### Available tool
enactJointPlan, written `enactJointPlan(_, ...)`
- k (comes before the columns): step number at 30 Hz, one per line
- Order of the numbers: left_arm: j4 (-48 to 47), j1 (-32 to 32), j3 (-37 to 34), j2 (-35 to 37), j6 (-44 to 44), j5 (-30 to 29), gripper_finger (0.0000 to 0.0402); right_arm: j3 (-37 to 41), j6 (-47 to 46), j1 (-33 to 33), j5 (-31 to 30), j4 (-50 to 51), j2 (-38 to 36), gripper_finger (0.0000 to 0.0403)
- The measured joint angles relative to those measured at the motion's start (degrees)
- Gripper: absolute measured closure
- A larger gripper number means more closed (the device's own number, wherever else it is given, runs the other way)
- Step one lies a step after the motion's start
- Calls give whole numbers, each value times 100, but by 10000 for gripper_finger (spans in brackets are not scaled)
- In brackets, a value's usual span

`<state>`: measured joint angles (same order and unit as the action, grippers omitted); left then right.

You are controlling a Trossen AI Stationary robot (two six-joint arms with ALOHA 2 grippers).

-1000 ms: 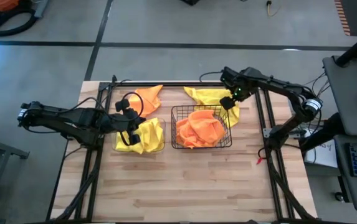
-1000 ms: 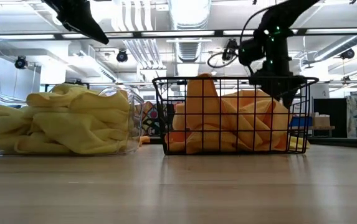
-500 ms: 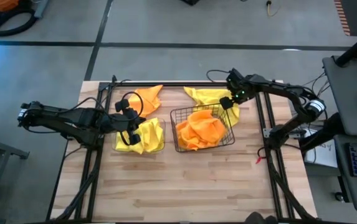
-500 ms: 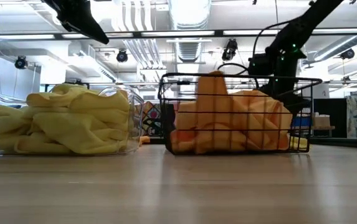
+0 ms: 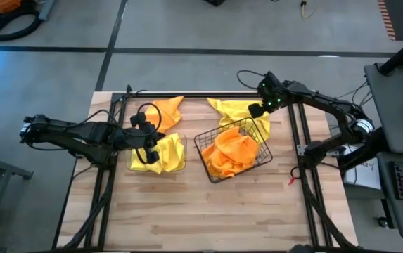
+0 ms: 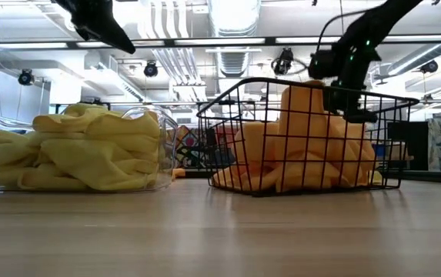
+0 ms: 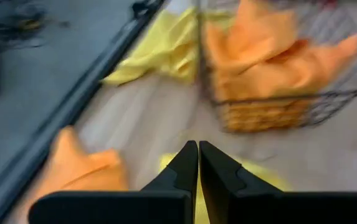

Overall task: Sort microfiber towel by color & place in baskets
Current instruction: Adjust the black wire basket

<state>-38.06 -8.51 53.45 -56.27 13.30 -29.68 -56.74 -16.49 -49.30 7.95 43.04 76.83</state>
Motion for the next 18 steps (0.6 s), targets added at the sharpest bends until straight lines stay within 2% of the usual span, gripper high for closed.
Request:
enactJointPlan(2, 498, 2, 0, -42, -126, 612, 401, -139, 0, 4, -50, 120, -244, 174)
enactJointPlan(5, 1677, -9, -17, -241, -597, 1979, 401, -351, 1, 83, -88, 403, -618, 174)
enactJointPlan(7, 2374, -10, -64, -492, -928, 2517, 402, -461, 2, 208, -87, 549, -909, 174)
enactJointPlan(10, 2870, 22, -70, -1056, -1116, 2609, 402, -596, 0, 543, -59, 636, -1379, 174)
enactJointPlan(18, 2855, 262, 6, -2242, -1524, 2609, 401, -813, -279, 1799, 0, 827, -2349, 175)
